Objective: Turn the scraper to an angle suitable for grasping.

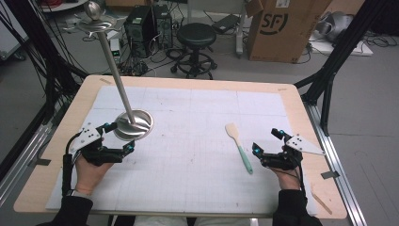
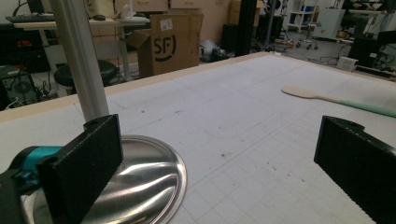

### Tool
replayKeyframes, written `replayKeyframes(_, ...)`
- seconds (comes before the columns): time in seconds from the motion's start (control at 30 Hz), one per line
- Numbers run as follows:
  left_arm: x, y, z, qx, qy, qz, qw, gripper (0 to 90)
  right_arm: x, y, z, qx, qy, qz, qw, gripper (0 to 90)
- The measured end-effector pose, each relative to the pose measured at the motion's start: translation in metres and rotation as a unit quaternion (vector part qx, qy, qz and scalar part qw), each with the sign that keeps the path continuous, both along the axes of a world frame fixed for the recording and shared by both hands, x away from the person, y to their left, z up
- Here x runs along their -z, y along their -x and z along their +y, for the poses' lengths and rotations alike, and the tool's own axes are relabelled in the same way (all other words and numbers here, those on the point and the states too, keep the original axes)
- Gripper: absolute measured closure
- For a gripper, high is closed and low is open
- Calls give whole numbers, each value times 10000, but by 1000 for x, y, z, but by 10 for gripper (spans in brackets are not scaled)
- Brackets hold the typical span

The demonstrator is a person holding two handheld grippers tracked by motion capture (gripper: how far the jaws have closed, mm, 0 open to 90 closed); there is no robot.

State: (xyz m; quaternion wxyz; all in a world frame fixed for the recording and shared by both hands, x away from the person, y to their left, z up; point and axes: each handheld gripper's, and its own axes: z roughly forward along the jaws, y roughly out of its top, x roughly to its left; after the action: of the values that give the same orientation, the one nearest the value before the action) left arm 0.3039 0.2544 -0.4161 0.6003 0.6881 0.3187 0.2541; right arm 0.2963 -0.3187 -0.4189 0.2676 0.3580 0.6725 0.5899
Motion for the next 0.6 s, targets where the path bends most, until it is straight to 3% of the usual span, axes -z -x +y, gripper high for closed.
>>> replayKeyframes(0.23, 0, 0, 0, 2, -34, 10, 10000, 17, 0, -2, -2, -42, -14, 24, 10000, 2)
replayKeyframes(0.43, 1, -1, -1, 10, -23, 39, 10000, 17, -5, -8, 2, -134, 51, 409, 9991, 3)
replayKeyframes(0.5, 1, -1, -1, 9, -27, 43, 10000, 17, -7, -12, 7, -52, 358, 714, 9968, 207)
replayKeyframes(0.6, 2, -2, -1, 34, -5, 95, 9999, 17, -6, -13, 13, -147, 673, 739, 9949, 461)
